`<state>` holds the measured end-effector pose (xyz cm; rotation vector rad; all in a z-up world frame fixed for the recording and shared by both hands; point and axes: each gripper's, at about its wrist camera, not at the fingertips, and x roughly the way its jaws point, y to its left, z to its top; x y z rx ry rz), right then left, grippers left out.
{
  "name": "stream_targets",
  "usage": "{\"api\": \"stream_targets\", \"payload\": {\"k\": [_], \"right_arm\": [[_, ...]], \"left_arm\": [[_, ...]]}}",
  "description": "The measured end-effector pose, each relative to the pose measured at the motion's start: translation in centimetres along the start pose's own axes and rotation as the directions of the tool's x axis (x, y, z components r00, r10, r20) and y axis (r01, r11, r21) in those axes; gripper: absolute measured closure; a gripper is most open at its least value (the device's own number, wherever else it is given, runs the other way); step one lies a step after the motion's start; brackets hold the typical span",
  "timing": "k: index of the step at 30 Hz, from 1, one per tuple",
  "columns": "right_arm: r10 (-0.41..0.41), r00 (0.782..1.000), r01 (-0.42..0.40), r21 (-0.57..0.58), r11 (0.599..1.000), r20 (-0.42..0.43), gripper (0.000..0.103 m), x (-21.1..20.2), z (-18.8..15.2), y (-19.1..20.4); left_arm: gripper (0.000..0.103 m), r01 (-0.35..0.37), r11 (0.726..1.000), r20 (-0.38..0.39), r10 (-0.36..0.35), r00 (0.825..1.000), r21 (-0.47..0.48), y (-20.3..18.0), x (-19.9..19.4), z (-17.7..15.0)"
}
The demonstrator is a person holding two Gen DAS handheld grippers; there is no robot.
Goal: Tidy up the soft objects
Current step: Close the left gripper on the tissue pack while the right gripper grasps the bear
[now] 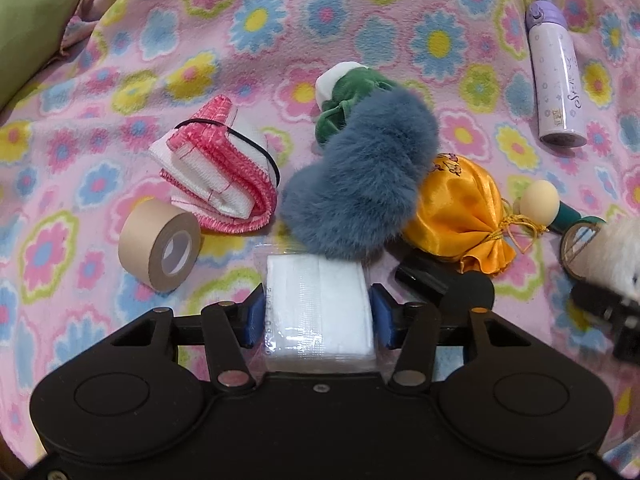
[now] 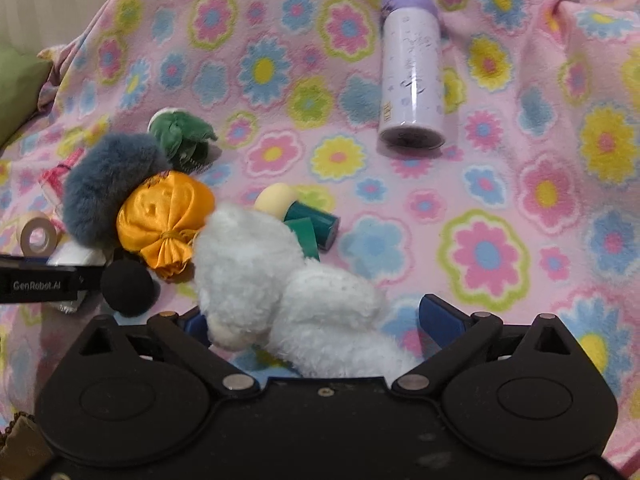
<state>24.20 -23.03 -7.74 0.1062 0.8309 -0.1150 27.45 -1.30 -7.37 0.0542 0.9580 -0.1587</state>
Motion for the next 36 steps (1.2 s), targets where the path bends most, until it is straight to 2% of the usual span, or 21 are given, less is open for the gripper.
{"api": "stream_targets", "payload": {"k": [4, 9, 11, 12, 16, 18, 20, 26, 30, 33, 35, 36], "right_arm": [[-0.010, 1.000, 0.009, 0.075, 0.997, 0.015, 0.003, -0.5, 1.0, -2.0], [-0.043, 0.999, 0.043, 0.044, 0.998, -0.015, 0.005, 0.0, 1.0, -2.6], [-0.025, 0.999, 0.026, 0.041, 0.999, -0.035, 0.027, 0.3, 0.9, -2.7], [-0.018, 0.999, 0.019, 0.037, 0.999, -0.048, 0.032, 0.4, 0.8, -2.7], [-0.023, 0.998, 0.025, 0.041, 0.999, -0.055, 0.047, 0.1, 0.5, -2.7], [-0.030, 0.999, 0.032, 0.049, 0.998, -0.038, 0.048, -0.4, 0.5, -2.9], [-0.026, 0.999, 0.027, 0.061, 0.998, -0.025, 0.058, -1.1, 0.6, -3.2], [-0.006, 1.000, 0.008, 0.096, 0.995, -0.023, 0.061, -2.2, 0.9, -3.8], [0.019, 0.999, -0.015, 0.080, 0.997, -0.050, 0.061, -2.9, 0.5, -3.4], [0.030, 0.995, -0.028, 0.022, 0.999, -0.100, 0.049, -2.9, -0.4, -2.6], [0.007, 0.994, -0.007, -0.006, 1.000, -0.112, 0.030, -2.6, -1.0, -2.1], [-0.003, 0.993, 0.002, -0.007, 1.000, -0.119, 0.028, -2.3, -1.1, -2.1]], "left_arm": [[0.052, 0.005, 1.000, -0.003, -0.005, 1.000, -0.005, 0.1, -0.3, -0.3], [0.052, 0.009, 1.000, -0.002, -0.009, 1.000, -0.008, -0.2, -0.5, -0.4], [0.052, 0.010, 1.000, -0.002, -0.010, 1.000, -0.005, -0.3, -0.6, -0.4], [0.053, 0.012, 1.000, -0.002, -0.012, 1.000, -0.003, -0.4, -0.6, -0.4], [0.054, 0.027, 1.000, 0.006, -0.027, 1.000, 0.008, -0.5, -1.0, -0.5], [0.054, 0.028, 1.000, 0.016, -0.028, 0.999, 0.015, -0.6, -1.4, -0.5], [0.054, 0.030, 0.999, 0.025, -0.030, 0.999, 0.016, -0.6, -1.9, -0.5], [0.054, 0.029, 0.999, 0.047, -0.030, 0.998, 0.019, -0.7, -3.3, -0.6], [0.054, 0.030, 0.999, 0.051, -0.030, 0.998, 0.017, -0.7, -4.2, -1.1], [0.054, 0.030, 0.999, 0.042, -0.031, 0.999, 0.016, -0.7, -4.5, -1.5], [0.054, 0.030, 0.999, 0.036, -0.031, 0.999, 0.017, -0.7, -4.5, -1.7], [0.054, 0.030, 0.999, 0.033, -0.030, 0.999, 0.018, -0.7, -4.5, -1.8]]}}
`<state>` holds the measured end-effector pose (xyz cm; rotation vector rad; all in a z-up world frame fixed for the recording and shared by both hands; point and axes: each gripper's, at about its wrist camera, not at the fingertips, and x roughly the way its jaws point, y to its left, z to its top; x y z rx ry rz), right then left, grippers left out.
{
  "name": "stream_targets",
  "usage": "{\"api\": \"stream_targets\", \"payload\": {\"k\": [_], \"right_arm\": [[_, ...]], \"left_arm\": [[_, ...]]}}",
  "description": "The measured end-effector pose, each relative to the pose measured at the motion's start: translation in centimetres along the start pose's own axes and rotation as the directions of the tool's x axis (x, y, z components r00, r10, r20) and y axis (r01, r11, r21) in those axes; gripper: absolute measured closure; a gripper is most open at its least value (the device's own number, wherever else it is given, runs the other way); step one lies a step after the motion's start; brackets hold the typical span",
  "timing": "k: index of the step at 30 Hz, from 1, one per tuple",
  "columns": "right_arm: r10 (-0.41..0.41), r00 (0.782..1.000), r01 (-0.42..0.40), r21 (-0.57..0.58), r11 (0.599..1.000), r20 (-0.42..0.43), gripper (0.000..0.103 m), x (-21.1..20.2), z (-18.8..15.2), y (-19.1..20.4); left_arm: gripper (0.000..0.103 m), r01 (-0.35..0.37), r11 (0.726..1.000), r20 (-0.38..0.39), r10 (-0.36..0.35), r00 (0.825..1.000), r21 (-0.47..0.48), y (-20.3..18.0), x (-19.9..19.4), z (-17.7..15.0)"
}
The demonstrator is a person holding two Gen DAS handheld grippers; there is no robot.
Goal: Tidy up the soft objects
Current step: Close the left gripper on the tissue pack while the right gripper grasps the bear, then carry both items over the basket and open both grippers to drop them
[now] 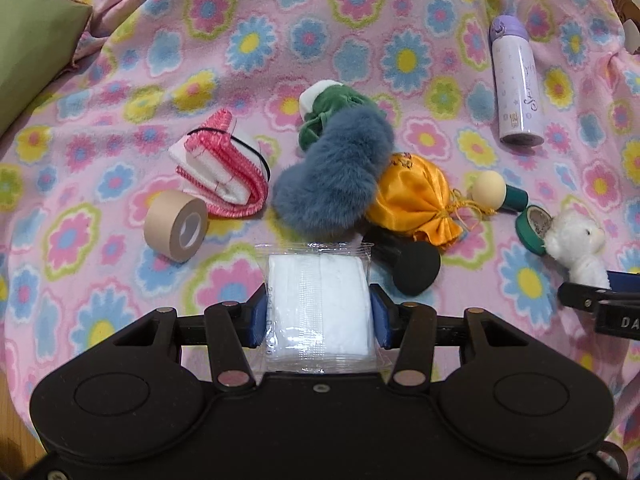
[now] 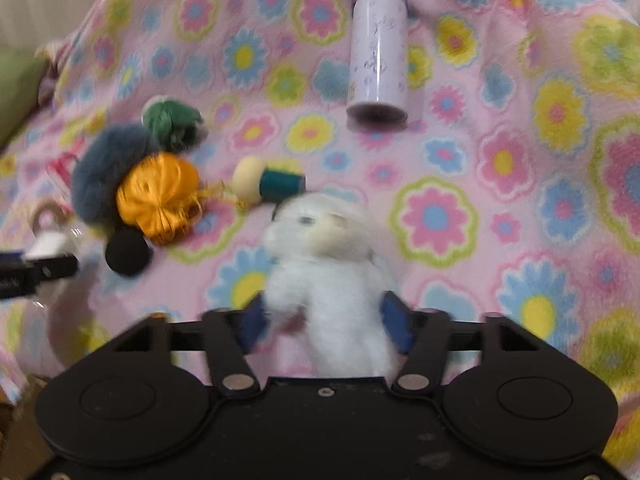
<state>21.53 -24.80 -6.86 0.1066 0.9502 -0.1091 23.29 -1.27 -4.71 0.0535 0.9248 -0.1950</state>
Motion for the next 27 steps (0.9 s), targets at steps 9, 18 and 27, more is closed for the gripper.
{"api": "stream_targets", "payload": {"k": [9, 18, 27], "right_arm": [[0.026, 1.000, -0.026, 0.076, 0.997, 0.008, 0.013, 1.3, 1.6, -1.0], [0.033, 0.999, -0.033, 0.049, 0.998, 0.009, 0.044, 0.7, 1.3, -0.2], [0.081, 0.989, -0.090, 0.069, 0.994, 0.120, 0.043, -6.0, -0.1, -0.4]], "left_arm": [[0.054, 0.008, 1.000, -0.016, -0.008, 1.000, 0.000, -0.2, 0.0, -0.4], [0.054, 0.008, 1.000, -0.003, -0.008, 1.000, -0.004, -0.2, -1.5, -1.0], [0.054, 0.014, 1.000, 0.056, -0.013, 0.998, -0.004, -0.9, -5.7, -2.5]]}}
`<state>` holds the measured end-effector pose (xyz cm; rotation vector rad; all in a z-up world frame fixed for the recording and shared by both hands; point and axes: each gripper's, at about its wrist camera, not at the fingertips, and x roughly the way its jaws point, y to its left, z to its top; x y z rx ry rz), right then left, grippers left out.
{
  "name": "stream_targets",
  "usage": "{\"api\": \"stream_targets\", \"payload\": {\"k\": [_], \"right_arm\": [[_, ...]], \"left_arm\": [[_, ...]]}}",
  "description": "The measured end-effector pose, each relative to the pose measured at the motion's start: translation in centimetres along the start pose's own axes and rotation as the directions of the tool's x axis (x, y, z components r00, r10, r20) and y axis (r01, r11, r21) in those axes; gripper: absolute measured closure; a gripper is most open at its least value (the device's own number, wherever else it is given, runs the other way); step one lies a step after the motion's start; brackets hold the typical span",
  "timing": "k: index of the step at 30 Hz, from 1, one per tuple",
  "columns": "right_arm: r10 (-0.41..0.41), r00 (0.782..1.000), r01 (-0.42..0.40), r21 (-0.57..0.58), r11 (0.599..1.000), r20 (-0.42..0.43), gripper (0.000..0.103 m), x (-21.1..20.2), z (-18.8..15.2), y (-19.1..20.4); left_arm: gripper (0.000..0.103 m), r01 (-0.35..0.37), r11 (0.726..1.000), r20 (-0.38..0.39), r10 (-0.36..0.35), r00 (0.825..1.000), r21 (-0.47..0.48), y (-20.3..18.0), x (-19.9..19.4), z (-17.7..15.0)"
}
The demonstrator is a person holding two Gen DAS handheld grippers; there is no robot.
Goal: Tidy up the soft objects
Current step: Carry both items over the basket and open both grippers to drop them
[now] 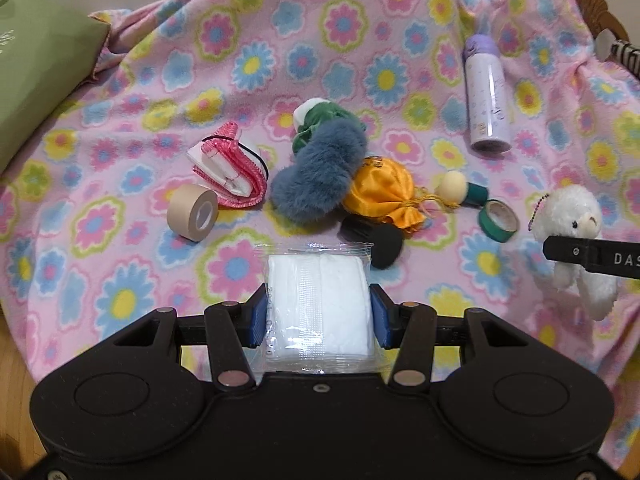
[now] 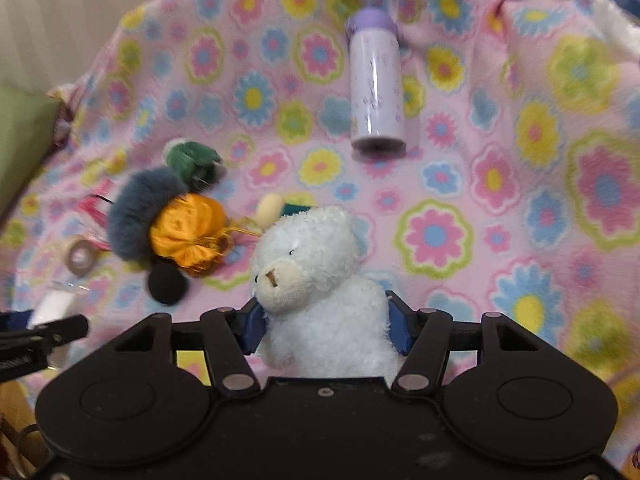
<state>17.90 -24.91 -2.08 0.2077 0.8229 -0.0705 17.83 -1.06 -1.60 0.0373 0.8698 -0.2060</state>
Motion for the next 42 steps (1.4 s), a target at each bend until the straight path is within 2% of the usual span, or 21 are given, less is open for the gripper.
{"api": "stream_targets", "payload": {"k": [8, 19, 31, 36, 42], "right_arm": [[0.089, 0.995, -0.087, -0.041, 0.995, 0.049, 0.043, -6.0, -3.2, 2.0], [0.183, 0.982, -0.178, -0.091, 0.980, 0.038, 0.043, -11.0, -9.0, 3.3], [0.190, 0.982, -0.189, -0.096, 0.977, 0.007, 0.042, -13.5, -14.0, 3.6], [0.173, 0.985, -0.174, -0.044, 0.984, -0.025, 0.042, -13.0, -14.3, 2.9], [0.166, 0.985, -0.168, -0.044, 0.985, -0.045, 0.042, -12.8, -14.5, 3.2]], "left_arm": [[0.054, 0.021, 1.000, 0.032, -0.021, 0.999, -0.006, -0.9, -4.1, -2.7], [0.054, 0.005, 0.999, 0.032, -0.003, 0.999, -0.047, -1.2, -8.1, -7.7], [0.054, -0.046, 0.998, 0.055, 0.048, 0.997, -0.047, -2.2, -10.5, -11.3], [0.054, -0.063, 0.997, 0.037, 0.065, 0.997, -0.037, -2.5, -10.0, -11.7], [0.054, -0.061, 0.998, -0.008, 0.061, 0.998, -0.027, -2.8, -9.3, -12.5]]}}
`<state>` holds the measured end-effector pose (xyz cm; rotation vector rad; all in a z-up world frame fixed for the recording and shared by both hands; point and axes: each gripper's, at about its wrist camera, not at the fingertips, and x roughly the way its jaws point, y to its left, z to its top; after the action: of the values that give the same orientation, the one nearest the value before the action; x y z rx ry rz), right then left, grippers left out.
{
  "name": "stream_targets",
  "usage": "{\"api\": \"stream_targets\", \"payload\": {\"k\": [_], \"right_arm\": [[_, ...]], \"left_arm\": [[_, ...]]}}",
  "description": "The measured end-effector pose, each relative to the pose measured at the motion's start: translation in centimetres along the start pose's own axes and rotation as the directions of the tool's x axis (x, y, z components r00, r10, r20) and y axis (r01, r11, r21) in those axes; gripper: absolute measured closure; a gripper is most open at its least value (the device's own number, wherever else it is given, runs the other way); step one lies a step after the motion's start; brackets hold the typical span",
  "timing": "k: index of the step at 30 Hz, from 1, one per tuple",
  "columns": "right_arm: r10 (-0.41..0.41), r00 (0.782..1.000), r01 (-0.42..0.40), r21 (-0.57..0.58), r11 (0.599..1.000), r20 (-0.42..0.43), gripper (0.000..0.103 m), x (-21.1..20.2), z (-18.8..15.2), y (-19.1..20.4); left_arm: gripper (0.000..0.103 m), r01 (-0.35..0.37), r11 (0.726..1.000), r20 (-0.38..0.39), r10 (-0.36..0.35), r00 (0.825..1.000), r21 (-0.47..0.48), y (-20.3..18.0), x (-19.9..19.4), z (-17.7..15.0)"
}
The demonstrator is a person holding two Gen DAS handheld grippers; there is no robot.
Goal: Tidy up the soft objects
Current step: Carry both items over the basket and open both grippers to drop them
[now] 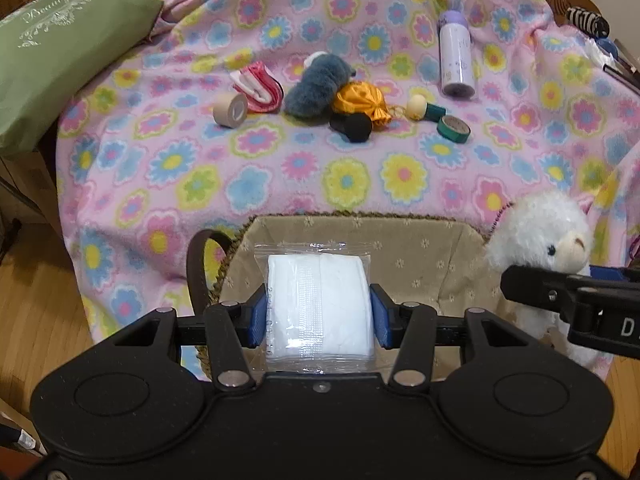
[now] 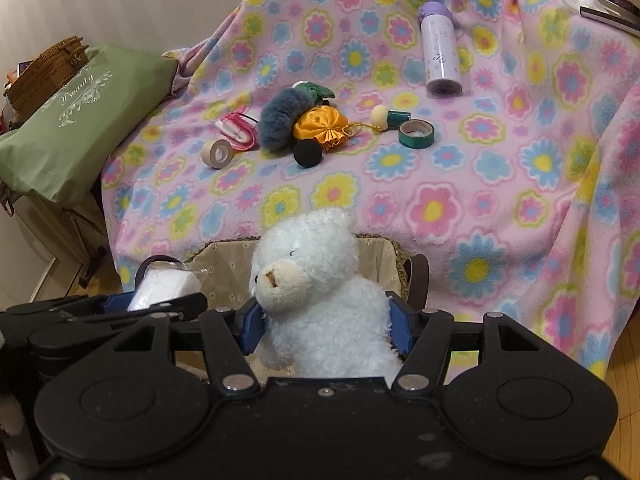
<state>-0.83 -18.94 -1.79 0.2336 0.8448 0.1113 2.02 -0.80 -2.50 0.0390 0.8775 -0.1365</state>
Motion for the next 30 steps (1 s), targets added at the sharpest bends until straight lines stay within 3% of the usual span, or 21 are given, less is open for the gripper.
{"api": "stream_targets", "payload": {"k": [19, 30], "right_arm": [[0.009, 0.999, -0.010, -0.016, 1.000, -0.041, 0.038, 0.7, 0.1, -0.2], [0.013, 0.999, -0.014, -0.022, 1.000, -0.038, 0.030, 0.8, 0.2, -0.2]], "left_arm": [[0.053, 0.003, 0.999, -0.037, -0.004, 0.999, -0.039, 0.8, 0.5, -0.2], [0.038, 0.004, 0.998, -0.060, -0.007, 0.998, -0.058, 1.3, 0.9, -0.3]]}}
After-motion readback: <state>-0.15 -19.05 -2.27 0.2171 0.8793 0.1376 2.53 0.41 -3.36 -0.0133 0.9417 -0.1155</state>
